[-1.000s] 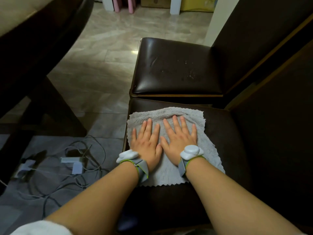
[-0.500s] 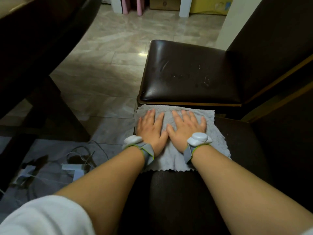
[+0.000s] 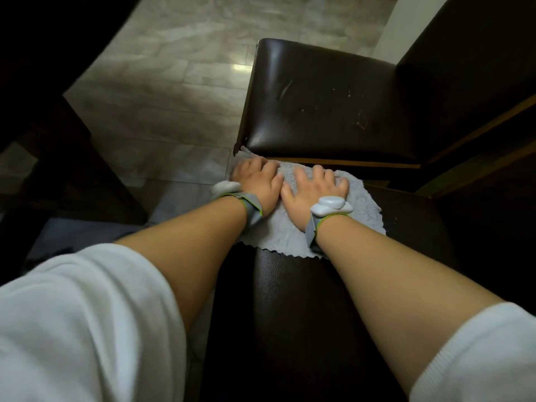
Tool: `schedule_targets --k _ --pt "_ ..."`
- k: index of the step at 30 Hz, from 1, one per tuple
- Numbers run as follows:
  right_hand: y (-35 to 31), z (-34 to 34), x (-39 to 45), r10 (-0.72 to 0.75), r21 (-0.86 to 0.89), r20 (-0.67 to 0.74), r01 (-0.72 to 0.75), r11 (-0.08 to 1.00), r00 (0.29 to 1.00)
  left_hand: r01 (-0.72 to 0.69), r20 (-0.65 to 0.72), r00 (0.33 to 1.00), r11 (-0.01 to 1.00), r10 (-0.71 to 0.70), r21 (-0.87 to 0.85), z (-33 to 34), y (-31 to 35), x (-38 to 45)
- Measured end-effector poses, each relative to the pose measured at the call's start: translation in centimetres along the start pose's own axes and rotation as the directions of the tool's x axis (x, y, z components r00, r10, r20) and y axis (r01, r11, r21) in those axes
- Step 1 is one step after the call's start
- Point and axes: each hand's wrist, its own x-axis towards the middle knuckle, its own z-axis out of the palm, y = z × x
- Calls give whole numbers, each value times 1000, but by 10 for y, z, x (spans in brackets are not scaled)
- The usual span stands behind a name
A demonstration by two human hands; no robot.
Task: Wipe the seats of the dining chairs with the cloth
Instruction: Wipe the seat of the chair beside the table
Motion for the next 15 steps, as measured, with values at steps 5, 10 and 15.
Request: schedule_targets --k 5,10,15 --pt "-3 -9 -4 13 39 135 -18 999 991 168 150 977 981 -152 -98 -9 4 -46" --pt "-9 -13 -54 -11 29 180 5 1000 984 264 254 945 938 -205 -226 -9 8 -118" --pt "-16 -15 -123 -94 59 176 85 995 980 305 311 925 915 -219 -265 -1 7 -190"
